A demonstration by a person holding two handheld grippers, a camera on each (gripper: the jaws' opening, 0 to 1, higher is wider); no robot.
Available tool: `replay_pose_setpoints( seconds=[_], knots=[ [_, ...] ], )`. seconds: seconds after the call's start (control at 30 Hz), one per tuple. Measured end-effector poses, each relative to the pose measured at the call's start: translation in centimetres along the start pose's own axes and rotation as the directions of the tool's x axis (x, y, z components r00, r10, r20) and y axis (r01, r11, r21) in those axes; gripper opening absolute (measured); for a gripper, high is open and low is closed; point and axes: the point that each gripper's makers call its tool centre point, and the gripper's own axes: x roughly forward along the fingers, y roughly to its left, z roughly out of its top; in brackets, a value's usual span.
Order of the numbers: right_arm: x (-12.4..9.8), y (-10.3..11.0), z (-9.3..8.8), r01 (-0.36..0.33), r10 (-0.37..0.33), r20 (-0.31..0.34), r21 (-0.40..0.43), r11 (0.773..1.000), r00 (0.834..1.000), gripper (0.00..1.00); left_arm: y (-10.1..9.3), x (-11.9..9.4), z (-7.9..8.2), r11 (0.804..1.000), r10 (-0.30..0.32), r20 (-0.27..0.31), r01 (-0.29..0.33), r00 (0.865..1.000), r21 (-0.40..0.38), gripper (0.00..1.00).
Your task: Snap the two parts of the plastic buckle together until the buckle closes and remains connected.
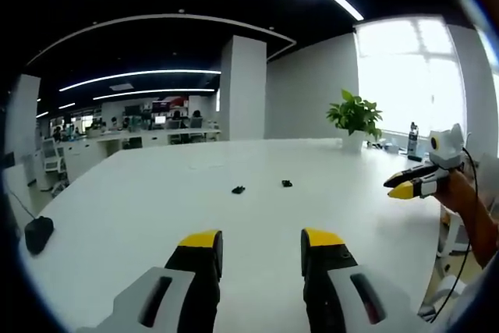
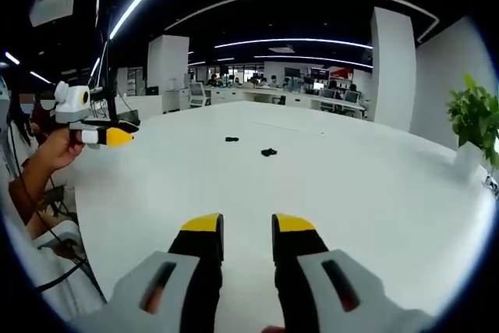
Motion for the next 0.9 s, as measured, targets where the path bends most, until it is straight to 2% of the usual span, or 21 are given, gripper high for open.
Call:
replay_pose_setpoints(
  seconds=[0.17, 0.47, 0.9],
  knots=[
    [0.5, -0.4, 0.3, -0.002, 0.002, -0.005, -0.001, 1.0, 1.0, 0.25, 0.2, 0.7, 0.3, 1.0, -0.003, -0.007, 0.003, 1.0, -0.002, 0.4],
    [1.4, -1.5, 1.4, 0.004, -0.004, -0.003, 0.004, 1.0, 1.0, 0.24, 0.9, 2.1, 1.8, 1.0, -0.008, -0.002, 0.008, 1.0, 0.005, 0.4],
    [2.3, -2.7, 2.2, 0.009, -0.009, -0.016, -0.009, 1.0, 1.0, 0.24, 0.9, 4.1, 3.0, 0.999, -0.031, 0.001, 0.031, 1.0, 0.021, 0.4]
  ],
)
